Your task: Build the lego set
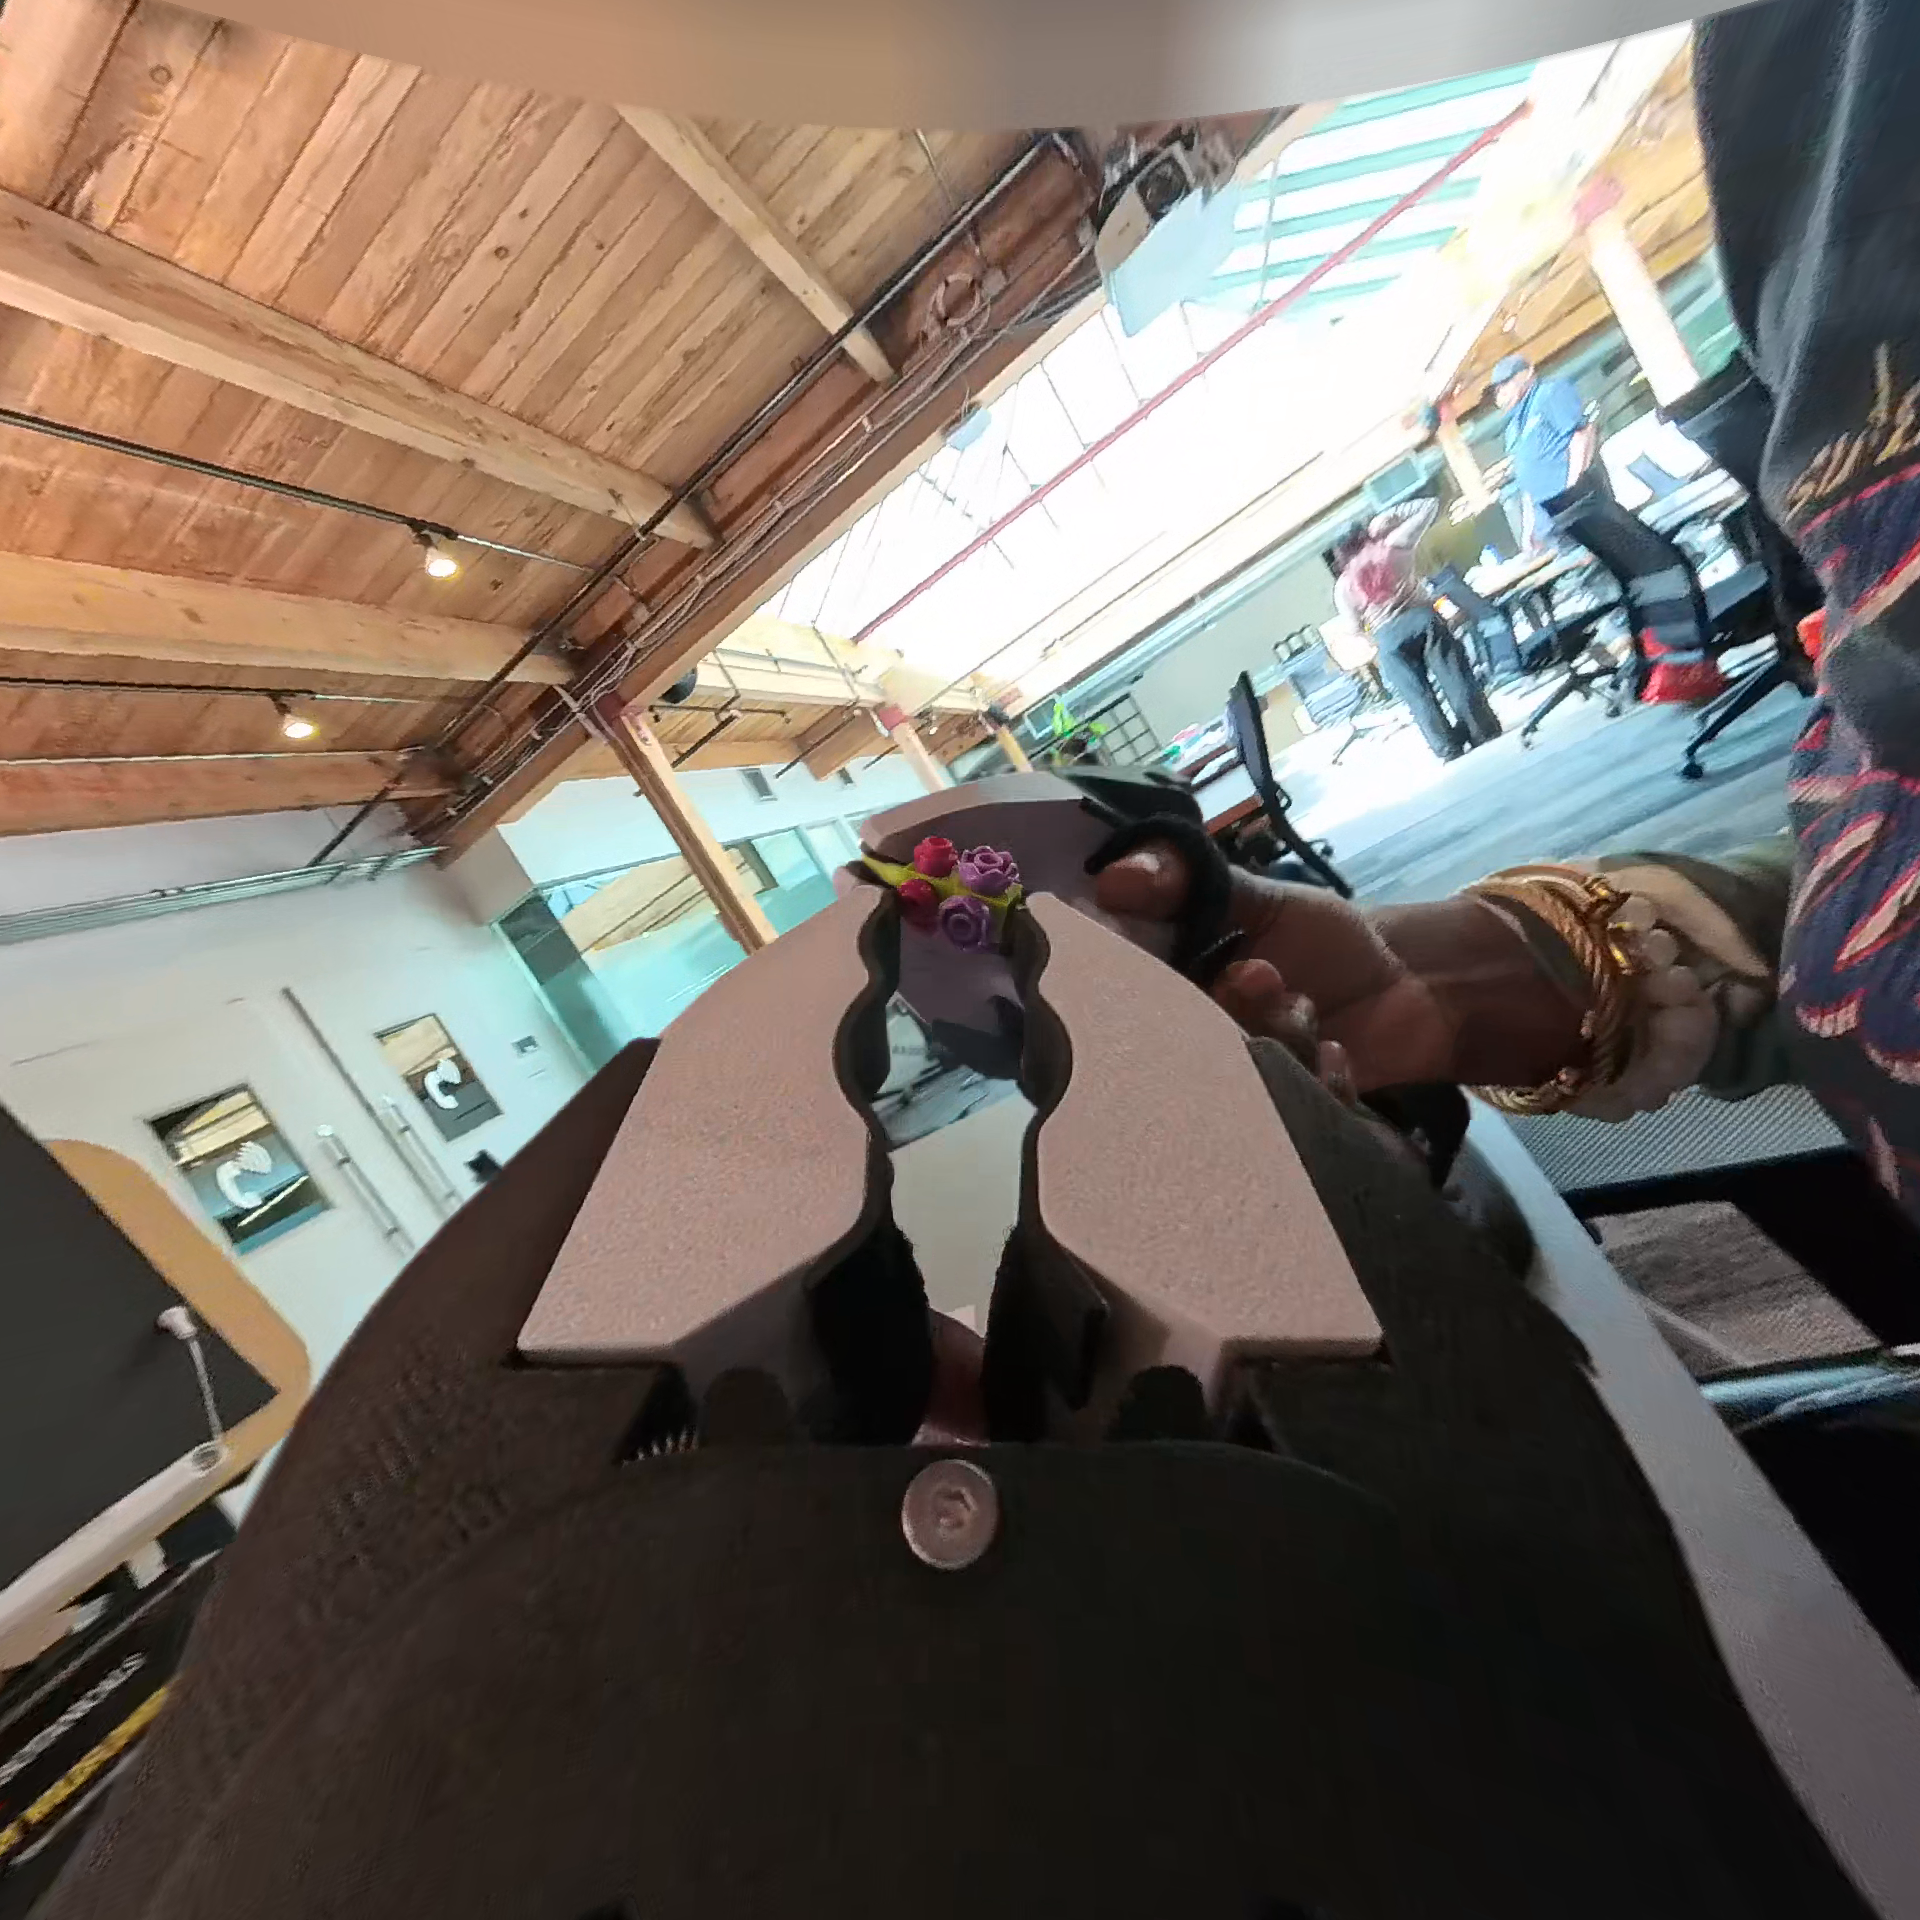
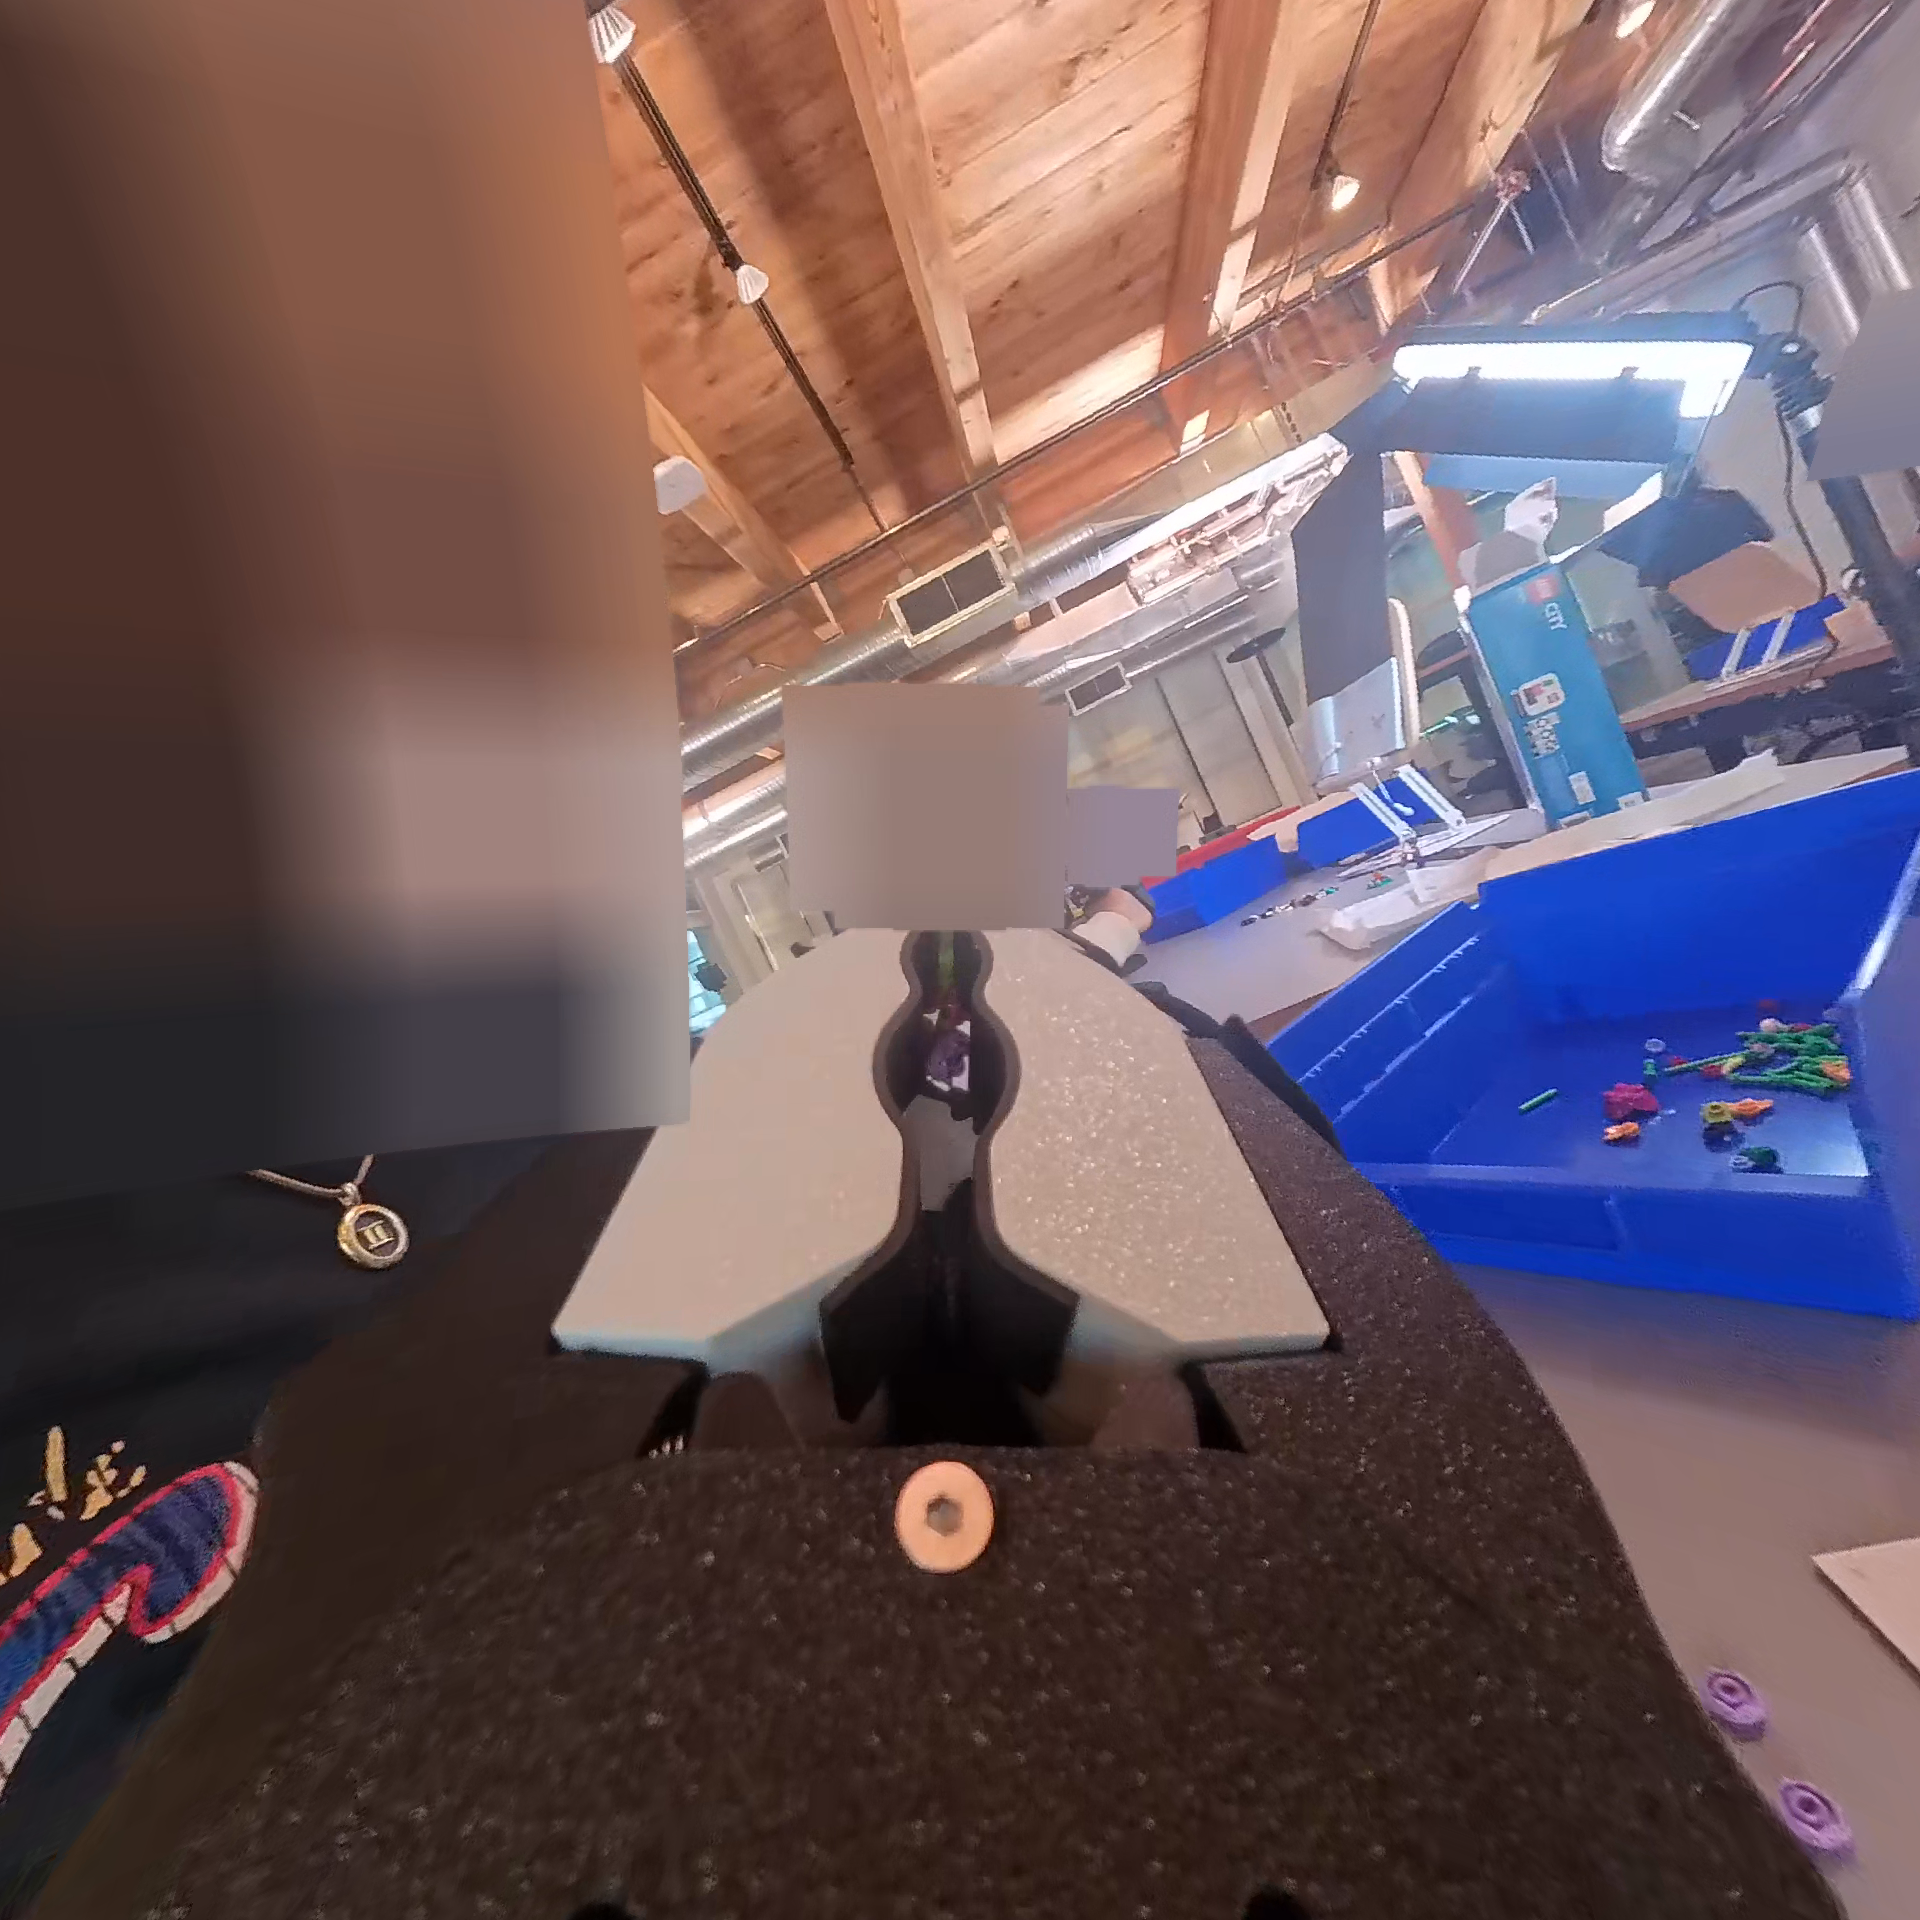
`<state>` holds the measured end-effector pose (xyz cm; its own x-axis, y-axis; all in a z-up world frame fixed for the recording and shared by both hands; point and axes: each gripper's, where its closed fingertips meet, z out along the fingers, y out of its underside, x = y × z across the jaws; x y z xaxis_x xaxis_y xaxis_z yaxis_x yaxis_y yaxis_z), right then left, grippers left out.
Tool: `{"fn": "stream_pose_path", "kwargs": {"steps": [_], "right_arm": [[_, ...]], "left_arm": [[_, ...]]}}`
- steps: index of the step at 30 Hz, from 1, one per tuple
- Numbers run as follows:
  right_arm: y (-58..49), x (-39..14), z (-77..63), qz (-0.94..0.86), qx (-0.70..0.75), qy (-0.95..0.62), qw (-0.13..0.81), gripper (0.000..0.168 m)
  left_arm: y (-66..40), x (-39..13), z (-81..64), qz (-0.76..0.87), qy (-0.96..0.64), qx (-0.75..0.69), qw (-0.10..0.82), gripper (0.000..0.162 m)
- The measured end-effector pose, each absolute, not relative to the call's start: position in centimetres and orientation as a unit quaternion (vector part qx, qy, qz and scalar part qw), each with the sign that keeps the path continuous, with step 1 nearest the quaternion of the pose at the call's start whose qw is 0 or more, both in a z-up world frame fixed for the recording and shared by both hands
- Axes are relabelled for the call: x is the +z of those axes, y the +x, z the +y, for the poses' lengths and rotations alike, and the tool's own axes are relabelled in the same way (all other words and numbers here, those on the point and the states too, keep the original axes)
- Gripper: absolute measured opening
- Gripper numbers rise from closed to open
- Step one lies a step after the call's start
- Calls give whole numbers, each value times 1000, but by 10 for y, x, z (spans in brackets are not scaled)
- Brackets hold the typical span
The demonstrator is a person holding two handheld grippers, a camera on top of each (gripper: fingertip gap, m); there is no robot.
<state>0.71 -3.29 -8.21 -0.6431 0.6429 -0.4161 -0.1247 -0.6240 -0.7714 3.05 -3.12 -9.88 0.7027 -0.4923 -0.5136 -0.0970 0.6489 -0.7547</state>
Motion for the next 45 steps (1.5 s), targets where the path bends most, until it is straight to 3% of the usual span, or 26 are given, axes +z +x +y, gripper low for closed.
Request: {"fn": "stream_pose_path", "kwargs": {"steps": [3,24,33,37,38,41,45], "right_arm": [[10,-79,-27,-352,833,-353,239,16],[3,-90,-31,-393,792,-387,262,3],[14,-81,-42,-371,854,-321,175,2],[11,-83,-39,-366,849,-331,186,2],[10,-84,-37,-369,843,-338,198,3],[13,-83,-29,-367,834,-350,216,26],[13,-95,-26,-411,790,-381,250,27]], "left_arm": [[27,-97,-31,364,-403,-104,833,21],[25,-109,-23,402,-426,-22,810,20],[37,-99,-37,387,-393,-140,822,20],[35,-100,-35,384,-397,-128,824,21],[34,-101,-33,385,-402,-113,823,20],[29,-104,-29,389,-410,-72,822,21],[23,-108,-25,395,-421,-46,815,21]]}}
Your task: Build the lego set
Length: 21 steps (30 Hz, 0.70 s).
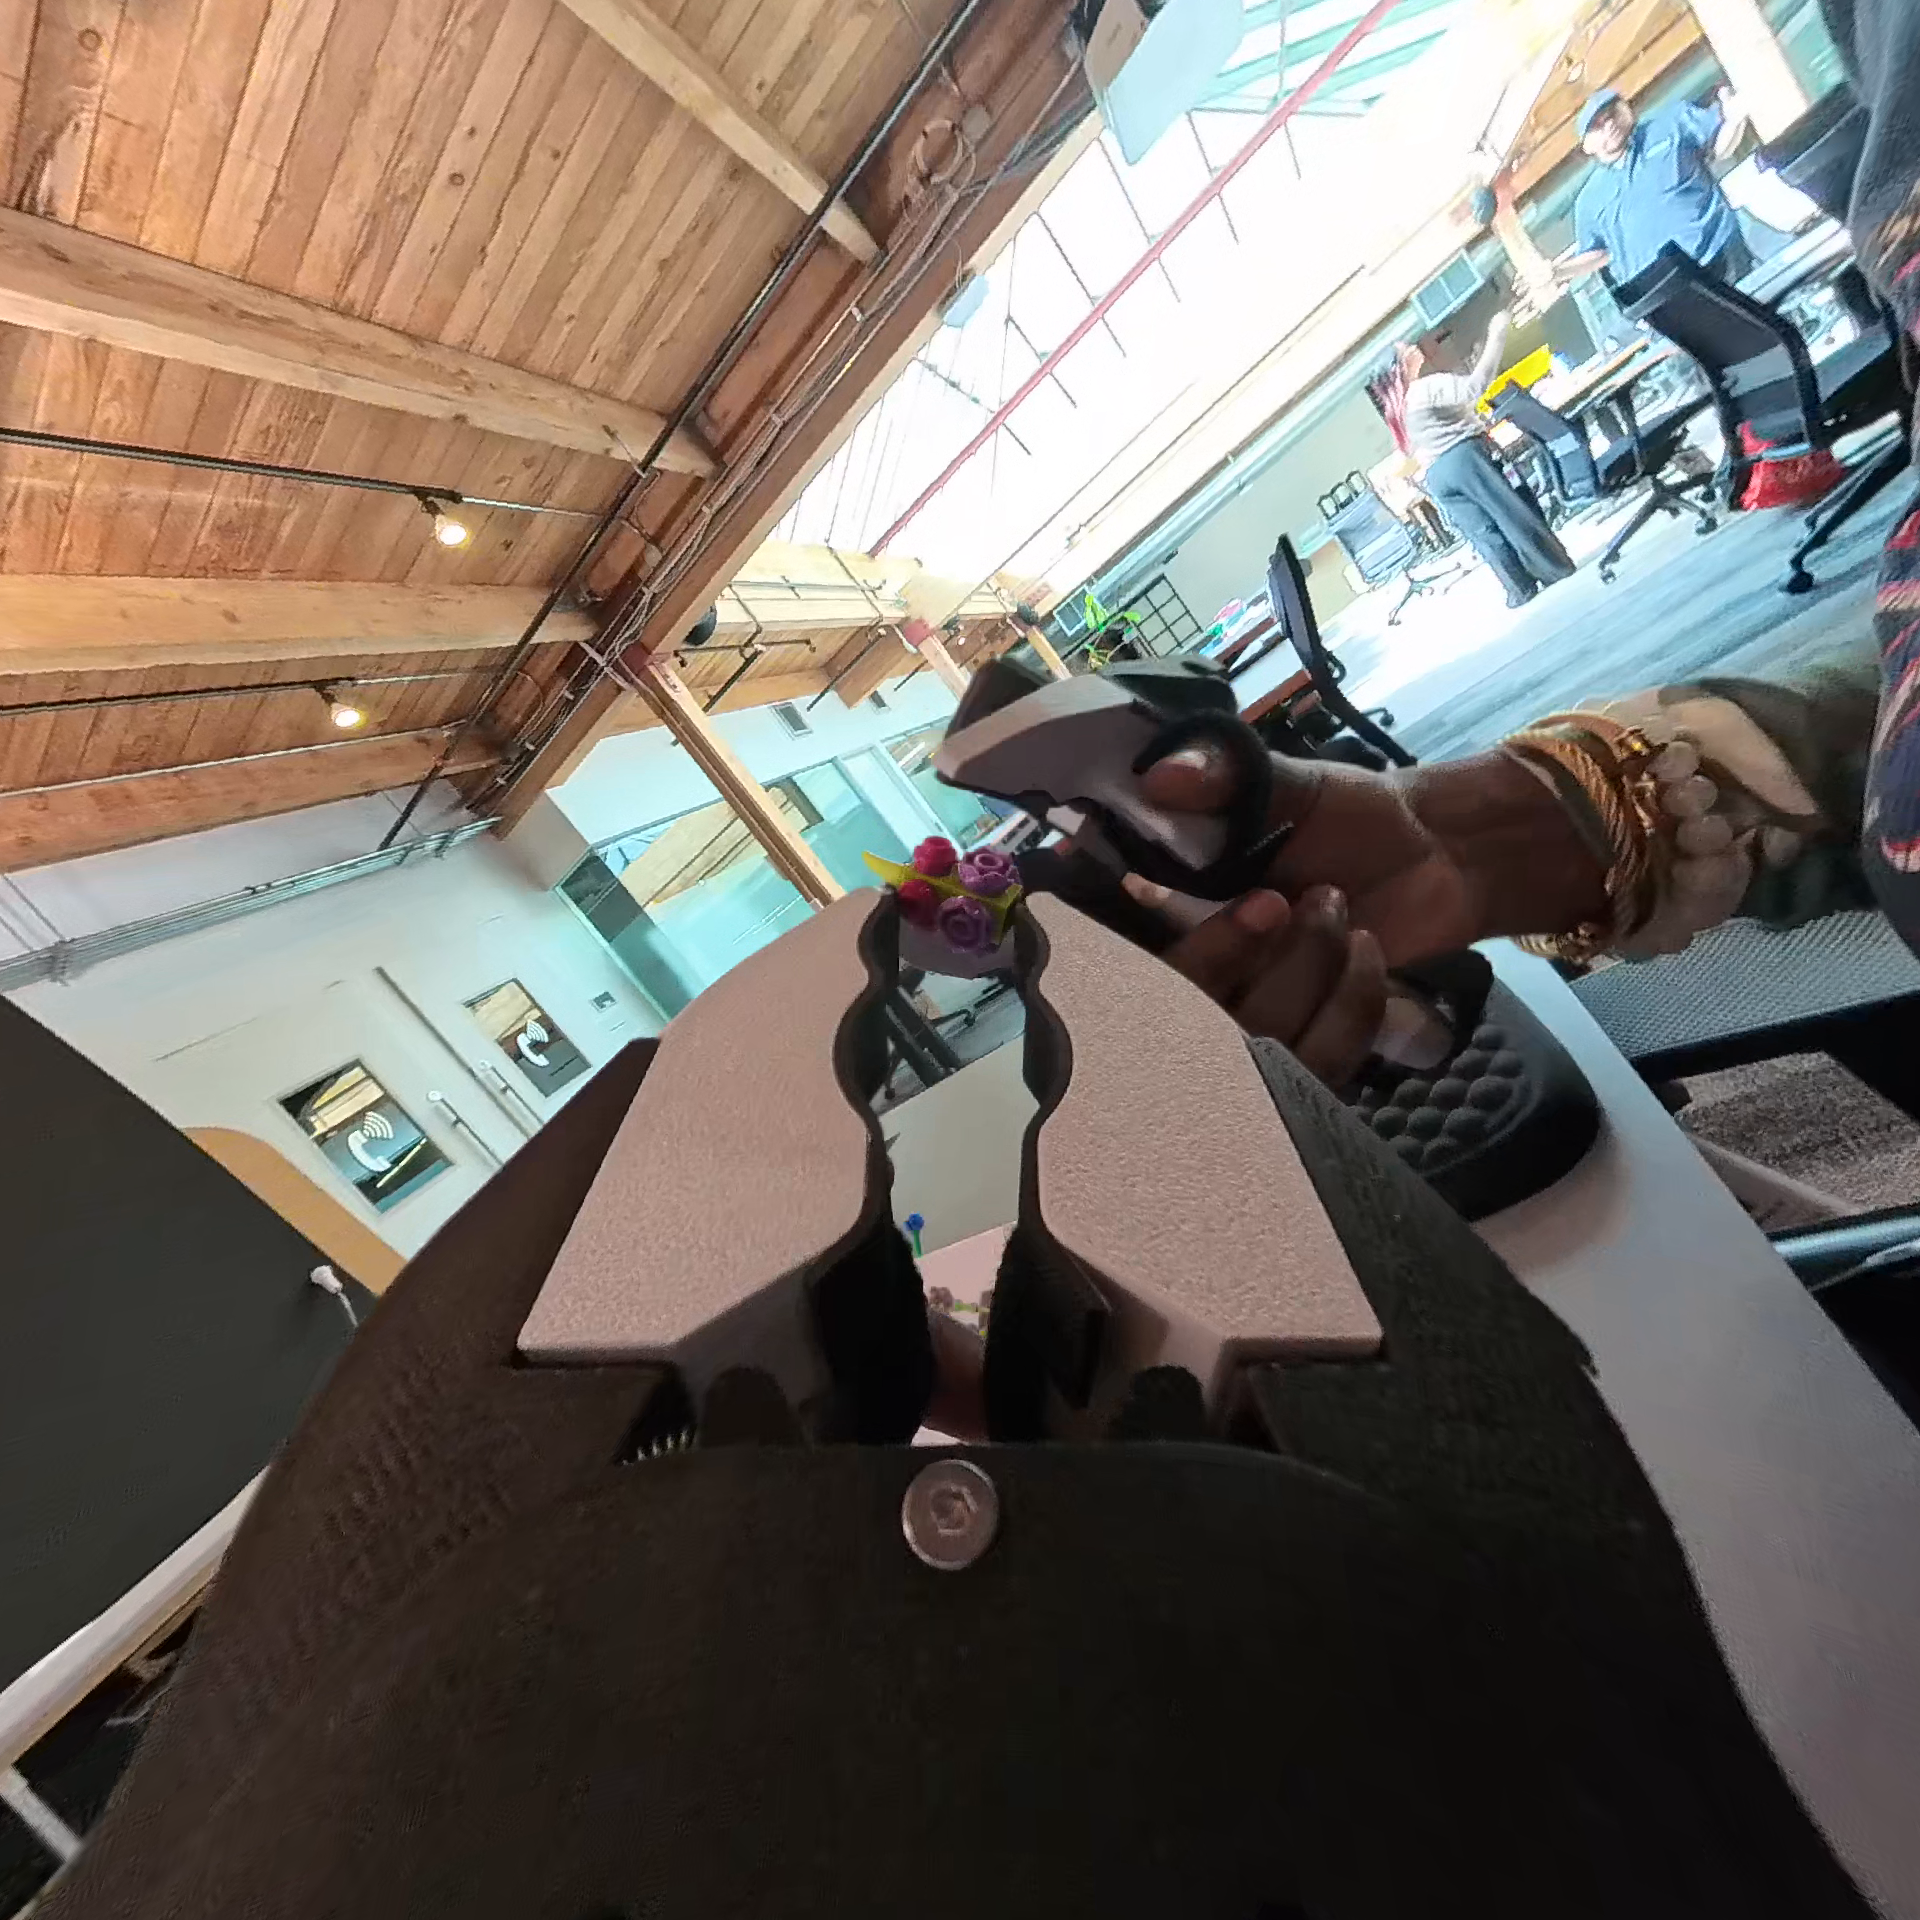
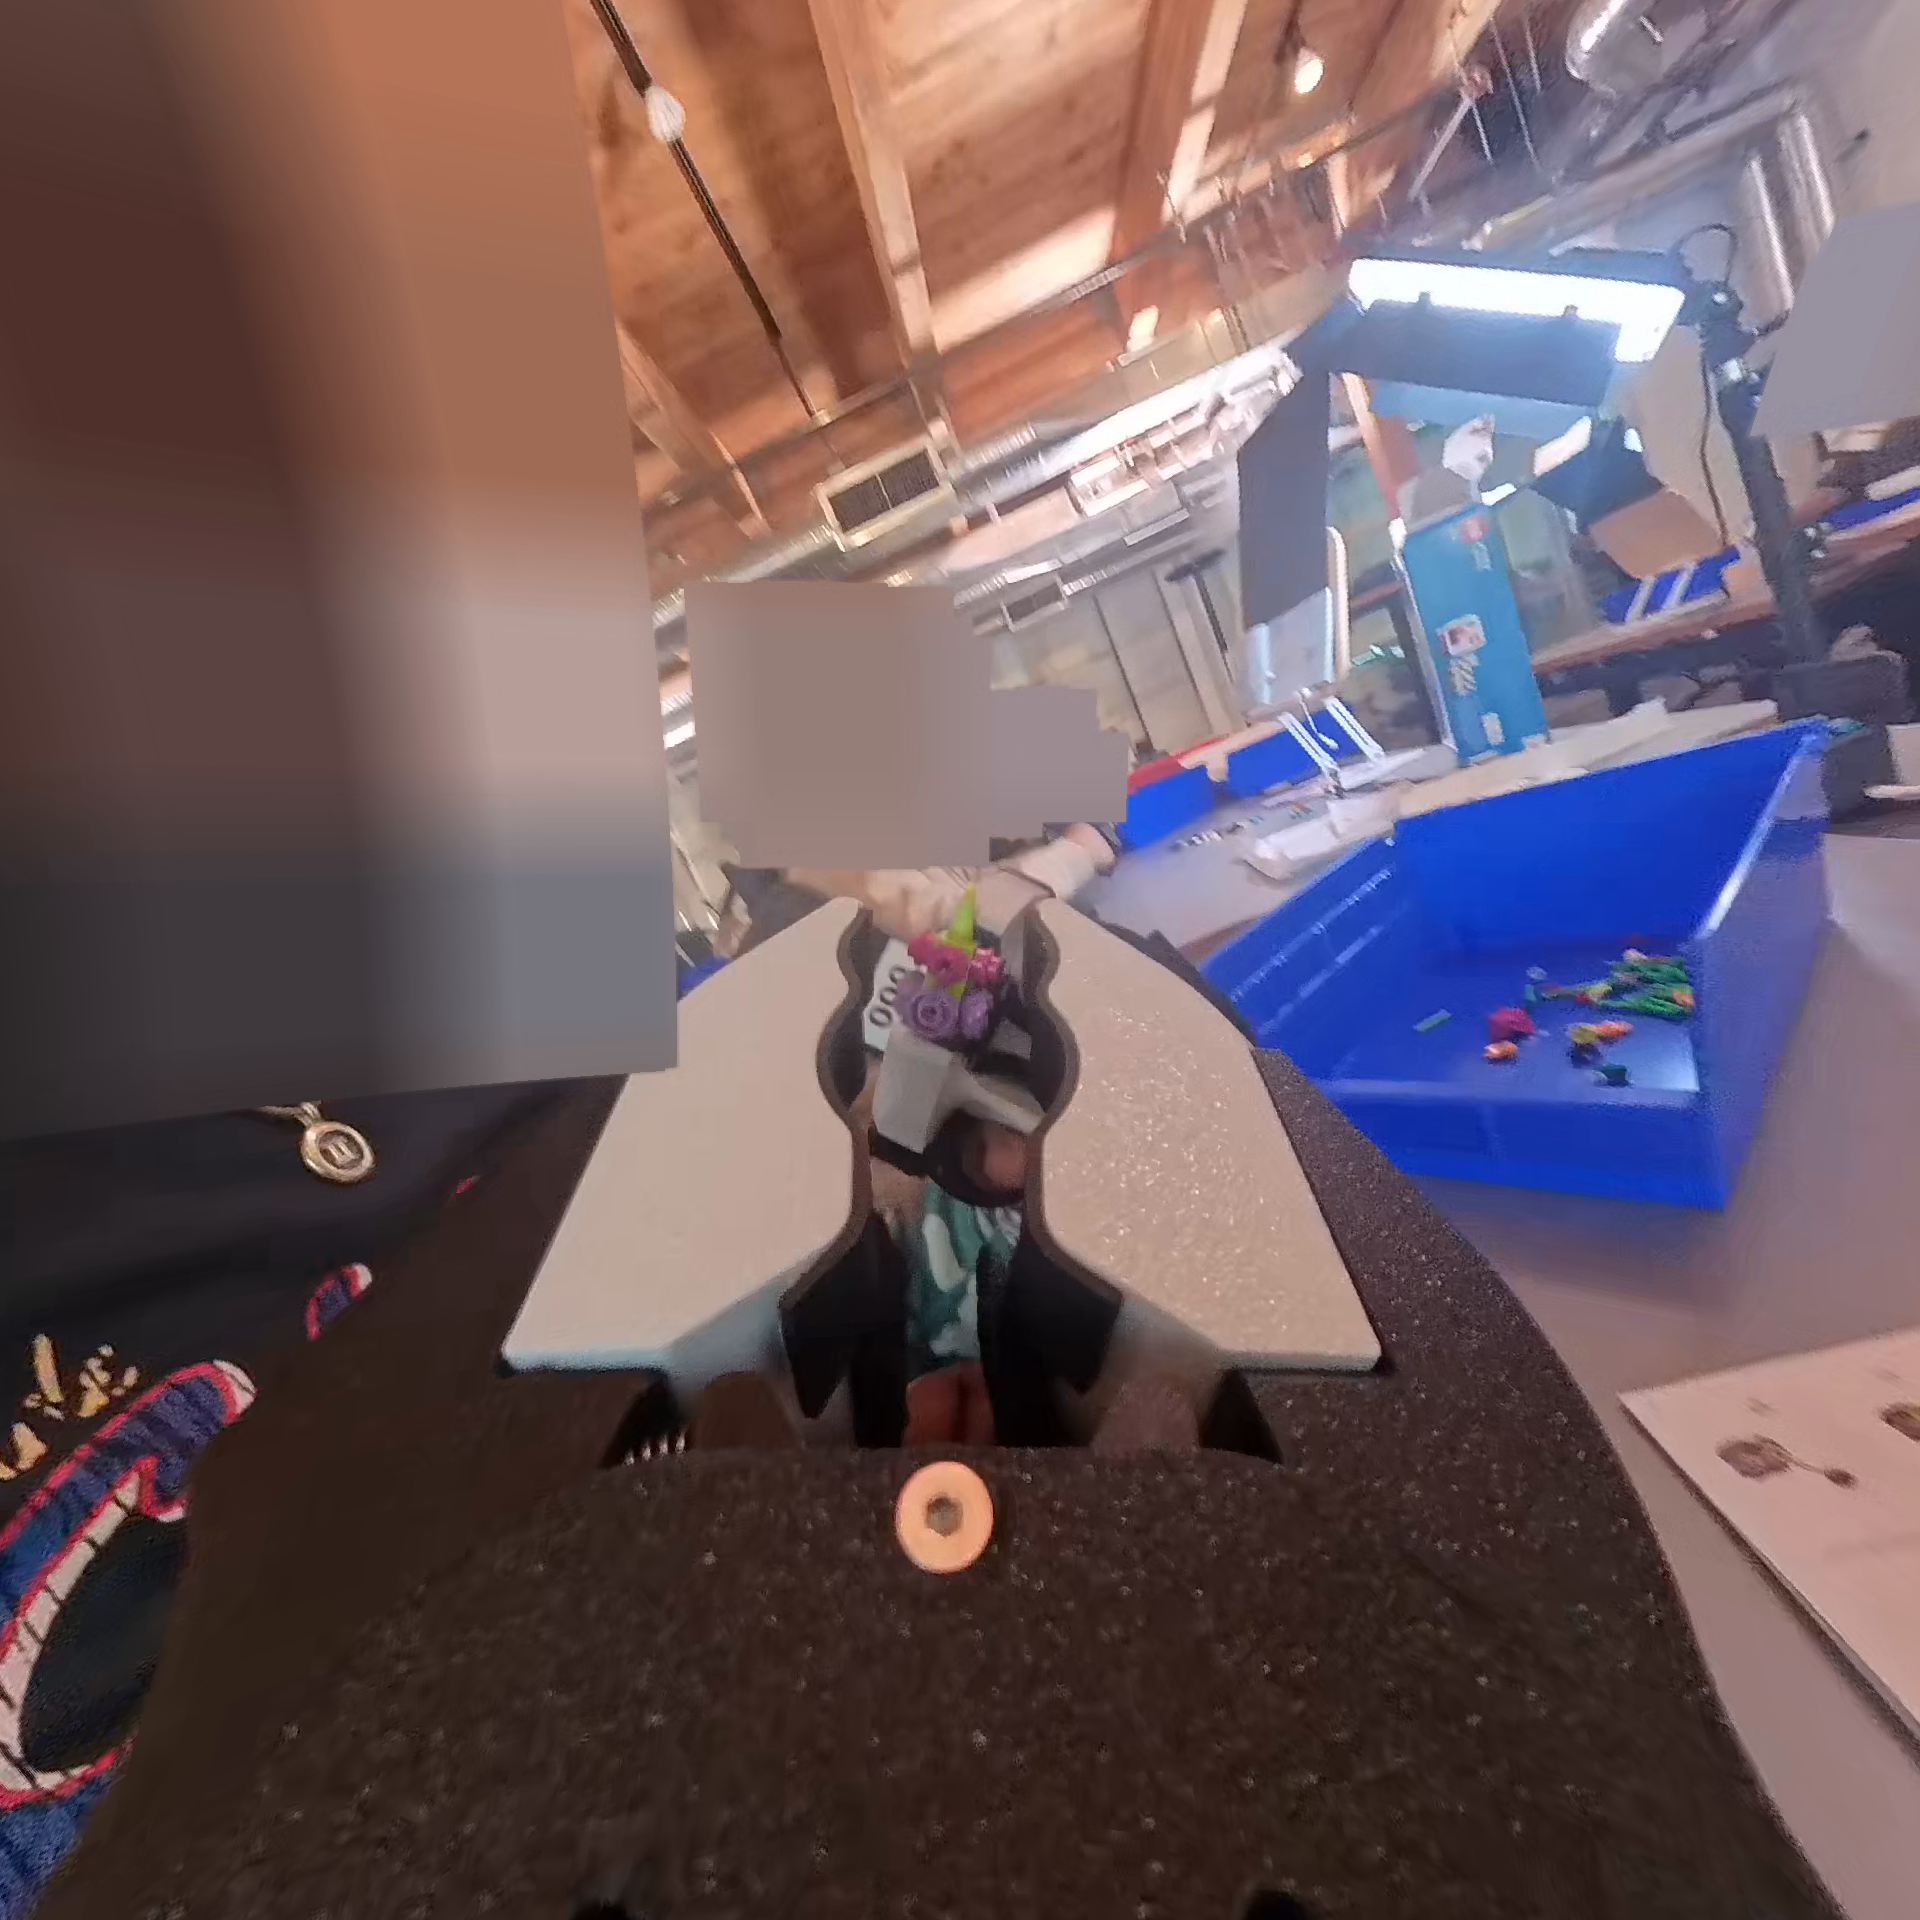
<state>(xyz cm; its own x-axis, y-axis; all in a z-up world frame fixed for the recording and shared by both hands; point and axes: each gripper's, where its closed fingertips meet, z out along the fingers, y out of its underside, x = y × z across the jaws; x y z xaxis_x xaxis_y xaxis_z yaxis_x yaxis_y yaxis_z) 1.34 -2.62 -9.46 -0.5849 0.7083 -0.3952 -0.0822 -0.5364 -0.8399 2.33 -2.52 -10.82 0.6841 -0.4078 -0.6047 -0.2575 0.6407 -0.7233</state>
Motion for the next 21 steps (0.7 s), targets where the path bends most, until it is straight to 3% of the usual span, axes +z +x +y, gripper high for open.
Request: {"fn": "stream_pose_path", "kwargs": {"steps": [6,9,14,18,21], "right_arm": [[6,-109,-33,-455,748,-415,249,31],[5,-115,-33,-456,745,-427,232,20],[5,-122,-27,-447,740,-441,240,18],[5,-129,-13,-461,687,-454,331,19],[8,-120,3,-423,661,-449,427,19]], "left_arm": [[22,-113,-22,403,-430,-29,808,21],[23,-119,-20,416,-438,-17,797,21],[23,-127,-15,415,-461,-19,784,24],[13,-132,-6,335,-523,-118,775,40],[5,-125,-2,242,-536,-176,789,41]]}}
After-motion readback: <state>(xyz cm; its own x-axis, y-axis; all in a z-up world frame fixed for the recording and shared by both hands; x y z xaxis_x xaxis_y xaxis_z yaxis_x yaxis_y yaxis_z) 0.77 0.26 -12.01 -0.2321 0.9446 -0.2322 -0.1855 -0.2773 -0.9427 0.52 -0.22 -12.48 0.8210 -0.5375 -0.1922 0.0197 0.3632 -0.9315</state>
